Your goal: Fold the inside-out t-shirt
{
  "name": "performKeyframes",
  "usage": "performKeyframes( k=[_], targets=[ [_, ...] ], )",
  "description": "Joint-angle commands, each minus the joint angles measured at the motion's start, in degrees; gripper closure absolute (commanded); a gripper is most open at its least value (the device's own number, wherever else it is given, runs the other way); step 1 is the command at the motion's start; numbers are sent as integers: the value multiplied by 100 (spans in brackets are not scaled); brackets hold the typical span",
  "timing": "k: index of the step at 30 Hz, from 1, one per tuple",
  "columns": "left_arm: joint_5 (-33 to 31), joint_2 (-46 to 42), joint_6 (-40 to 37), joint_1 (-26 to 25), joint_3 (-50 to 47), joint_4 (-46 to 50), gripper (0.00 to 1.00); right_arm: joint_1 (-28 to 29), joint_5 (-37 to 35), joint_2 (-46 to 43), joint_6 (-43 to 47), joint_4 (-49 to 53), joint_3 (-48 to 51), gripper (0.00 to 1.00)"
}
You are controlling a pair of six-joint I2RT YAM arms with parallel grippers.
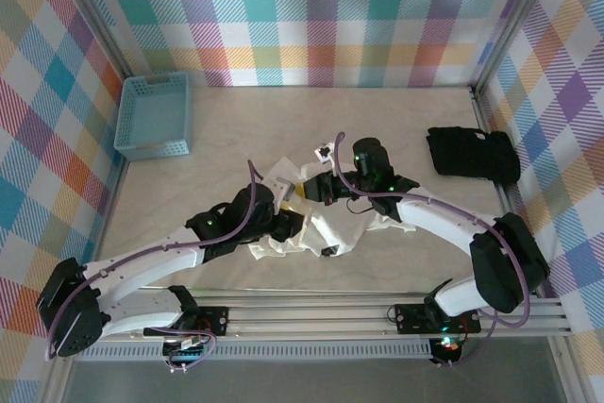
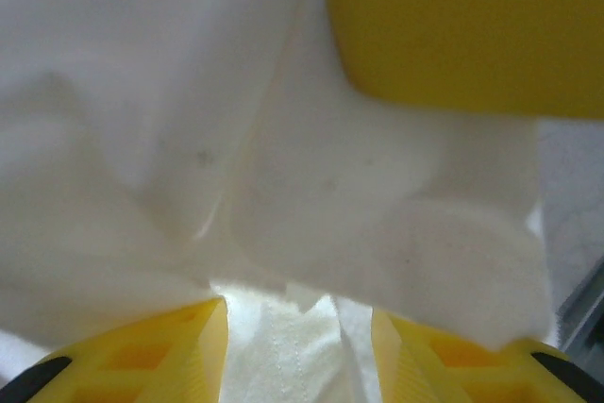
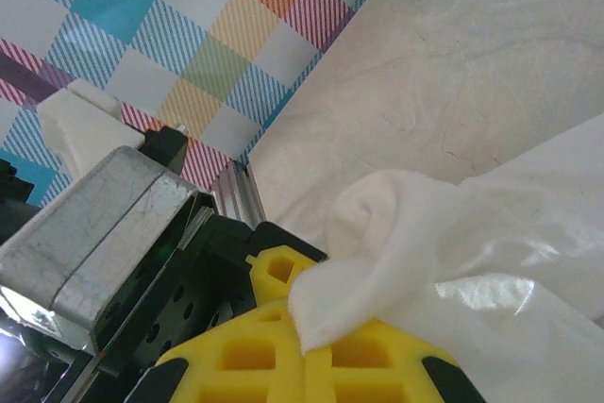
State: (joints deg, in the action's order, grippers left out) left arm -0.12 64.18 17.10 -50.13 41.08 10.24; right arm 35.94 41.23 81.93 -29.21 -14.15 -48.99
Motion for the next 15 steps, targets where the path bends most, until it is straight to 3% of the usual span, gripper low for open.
performKeyframes(
  k=[1, 10, 15],
  targets=[
    [-317, 104, -6, -44, 196, -368, 56, -44, 125, -71, -51, -281, -49, 100],
    [-762, 226, 53, 71, 186, -744, 69, -61, 110, -54, -53, -280, -40, 100],
    [-488, 112, 84, 288, -12, -1109, 90, -148, 96, -88, 9, -156, -49, 100]
  ],
)
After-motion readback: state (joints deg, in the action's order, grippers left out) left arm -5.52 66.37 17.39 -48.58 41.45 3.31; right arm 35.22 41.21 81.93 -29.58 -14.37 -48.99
